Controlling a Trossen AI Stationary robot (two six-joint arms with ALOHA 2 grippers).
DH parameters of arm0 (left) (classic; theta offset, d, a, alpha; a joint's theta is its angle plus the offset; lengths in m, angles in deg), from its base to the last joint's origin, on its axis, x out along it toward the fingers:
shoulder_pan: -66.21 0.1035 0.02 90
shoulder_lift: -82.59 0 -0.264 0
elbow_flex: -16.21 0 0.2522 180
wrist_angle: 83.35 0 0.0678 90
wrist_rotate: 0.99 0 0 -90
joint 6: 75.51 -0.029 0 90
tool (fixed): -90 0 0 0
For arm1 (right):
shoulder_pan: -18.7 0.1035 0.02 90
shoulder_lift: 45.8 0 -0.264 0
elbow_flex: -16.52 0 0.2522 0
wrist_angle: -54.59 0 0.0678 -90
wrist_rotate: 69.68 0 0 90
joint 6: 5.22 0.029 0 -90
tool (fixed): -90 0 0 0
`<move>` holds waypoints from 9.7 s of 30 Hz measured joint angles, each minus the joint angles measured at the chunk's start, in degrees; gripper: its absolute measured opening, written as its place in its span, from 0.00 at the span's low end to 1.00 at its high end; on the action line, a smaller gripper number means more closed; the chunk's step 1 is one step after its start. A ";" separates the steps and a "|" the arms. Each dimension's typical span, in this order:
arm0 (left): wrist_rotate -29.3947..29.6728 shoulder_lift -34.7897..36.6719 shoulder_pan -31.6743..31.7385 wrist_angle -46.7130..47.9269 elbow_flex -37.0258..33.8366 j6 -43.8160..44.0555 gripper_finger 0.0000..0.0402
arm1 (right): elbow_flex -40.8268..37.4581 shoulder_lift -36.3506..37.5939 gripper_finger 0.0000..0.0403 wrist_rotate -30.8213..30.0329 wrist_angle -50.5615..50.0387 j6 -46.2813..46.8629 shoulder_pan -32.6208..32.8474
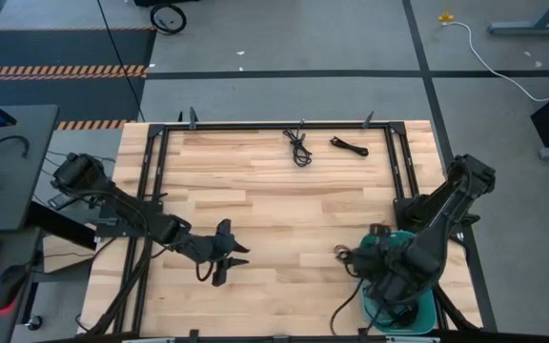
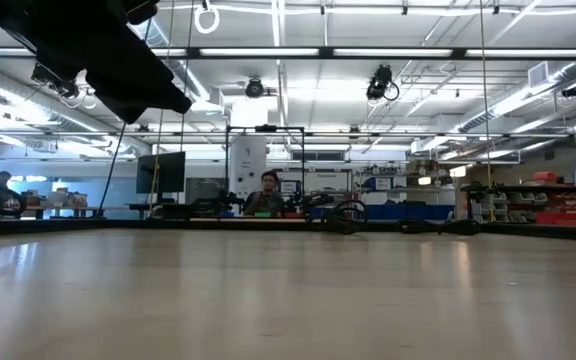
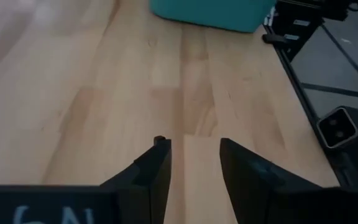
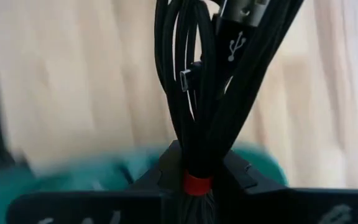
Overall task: Pick and place USB-C Cables
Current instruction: Put the black charger cable into the blue bin
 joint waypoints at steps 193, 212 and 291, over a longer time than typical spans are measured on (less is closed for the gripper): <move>18.41 -31.39 1.59 56.65 68.58 -19.67 0.01 | -13.13 -22.34 0.02 -58.99 82.17 -7.87 15.77; 14.13 -5.02 -6.07 -23.01 6.60 -11.73 0.01 | -13.17 -22.43 0.54 -45.44 81.44 -29.57 -6.26; 19.13 -1.86 -6.86 -14.47 -5.46 3.00 0.35 | -6.99 -9.64 0.39 35.45 -3.85 17.57 1.04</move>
